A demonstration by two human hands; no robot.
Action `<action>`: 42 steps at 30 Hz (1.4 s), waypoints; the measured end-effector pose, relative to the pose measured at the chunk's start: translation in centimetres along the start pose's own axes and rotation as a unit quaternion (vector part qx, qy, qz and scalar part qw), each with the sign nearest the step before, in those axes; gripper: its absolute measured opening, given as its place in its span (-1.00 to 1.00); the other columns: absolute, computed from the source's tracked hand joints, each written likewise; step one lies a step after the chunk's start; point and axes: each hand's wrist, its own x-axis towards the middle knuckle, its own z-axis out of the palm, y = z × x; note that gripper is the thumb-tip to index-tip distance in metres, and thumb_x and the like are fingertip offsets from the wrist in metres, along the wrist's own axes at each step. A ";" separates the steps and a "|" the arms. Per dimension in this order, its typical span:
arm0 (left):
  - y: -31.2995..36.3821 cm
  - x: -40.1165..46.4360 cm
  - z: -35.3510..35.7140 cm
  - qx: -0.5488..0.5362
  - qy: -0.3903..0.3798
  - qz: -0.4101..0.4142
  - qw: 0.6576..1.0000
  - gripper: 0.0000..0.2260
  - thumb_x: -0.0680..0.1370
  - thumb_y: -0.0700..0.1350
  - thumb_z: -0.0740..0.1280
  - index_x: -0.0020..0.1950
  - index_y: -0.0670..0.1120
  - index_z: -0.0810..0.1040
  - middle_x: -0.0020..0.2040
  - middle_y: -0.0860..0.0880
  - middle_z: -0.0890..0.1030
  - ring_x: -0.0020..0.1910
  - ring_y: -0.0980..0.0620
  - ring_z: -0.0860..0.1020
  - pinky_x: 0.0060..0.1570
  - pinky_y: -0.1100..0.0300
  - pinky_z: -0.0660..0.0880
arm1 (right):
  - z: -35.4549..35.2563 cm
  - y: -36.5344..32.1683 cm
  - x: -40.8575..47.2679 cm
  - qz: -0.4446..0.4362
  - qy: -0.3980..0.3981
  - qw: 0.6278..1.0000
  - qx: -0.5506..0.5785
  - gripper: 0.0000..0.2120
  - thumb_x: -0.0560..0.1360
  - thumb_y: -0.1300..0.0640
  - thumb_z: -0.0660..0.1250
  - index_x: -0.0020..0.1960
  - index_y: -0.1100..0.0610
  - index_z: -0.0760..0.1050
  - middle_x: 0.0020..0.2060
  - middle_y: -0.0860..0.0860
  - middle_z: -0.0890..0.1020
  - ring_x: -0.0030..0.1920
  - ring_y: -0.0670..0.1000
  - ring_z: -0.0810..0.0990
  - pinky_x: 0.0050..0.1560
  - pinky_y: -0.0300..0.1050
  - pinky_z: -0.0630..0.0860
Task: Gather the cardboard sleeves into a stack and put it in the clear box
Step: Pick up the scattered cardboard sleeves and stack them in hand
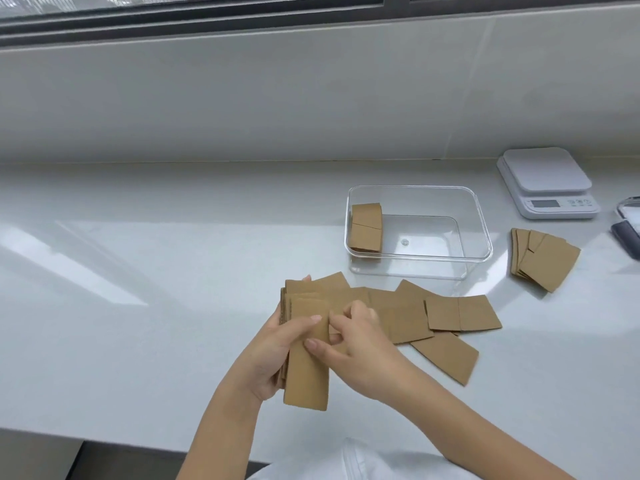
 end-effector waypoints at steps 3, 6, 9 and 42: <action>-0.1 0.4 -0.6 -0.111 0.033 -0.008 0.993 -0.39 0.38 -0.13 0.41 0.42 0.09 0.34 -0.03 -0.12 0.69 -0.22 -0.06 0.66 -0.27 0.09 0.60 | -0.3 2.2 1.0 -0.021 0.060 0.993 0.097 -0.67 0.51 0.01 0.31 0.26 -0.04 0.45 -0.12 -0.11 0.44 -0.15 -0.24 0.48 -0.14 -0.45 0.40; -0.2 0.5 -1.9 -0.238 0.071 0.012 0.969 -0.43 0.36 -0.10 0.41 0.37 0.06 0.41 -0.17 -0.13 0.67 -0.30 -0.06 0.62 -0.22 0.03 0.62 | -1.9 5.7 2.1 0.030 0.182 0.982 0.046 -0.74 0.46 0.15 0.39 0.15 0.12 0.54 -0.17 0.03 0.57 -0.15 -0.05 0.54 -0.03 -0.19 0.50; -0.4 0.5 -2.7 -0.294 0.094 0.036 0.951 -0.60 0.36 -0.09 0.42 0.18 0.16 0.53 -0.20 -0.12 0.66 -0.26 -0.06 0.63 -0.12 -0.05 0.62 | -2.9 9.4 2.5 0.058 0.155 0.985 -0.053 -0.79 0.40 0.13 0.46 0.03 0.09 0.58 -0.17 -0.03 0.51 -0.03 0.04 0.53 -0.03 -0.16 0.43; -0.8 2.6 -3.1 -0.292 0.109 -0.029 0.950 -0.87 0.35 -0.04 0.45 -0.13 0.00 0.69 -0.10 -0.17 0.71 -0.21 -0.09 0.68 -0.15 -0.05 0.63 | -5.9 12.6 2.5 0.172 0.059 0.974 -0.132 -0.50 0.31 0.17 0.51 0.21 0.05 0.47 -0.07 -0.07 0.52 0.06 0.02 0.50 -0.07 -0.10 0.44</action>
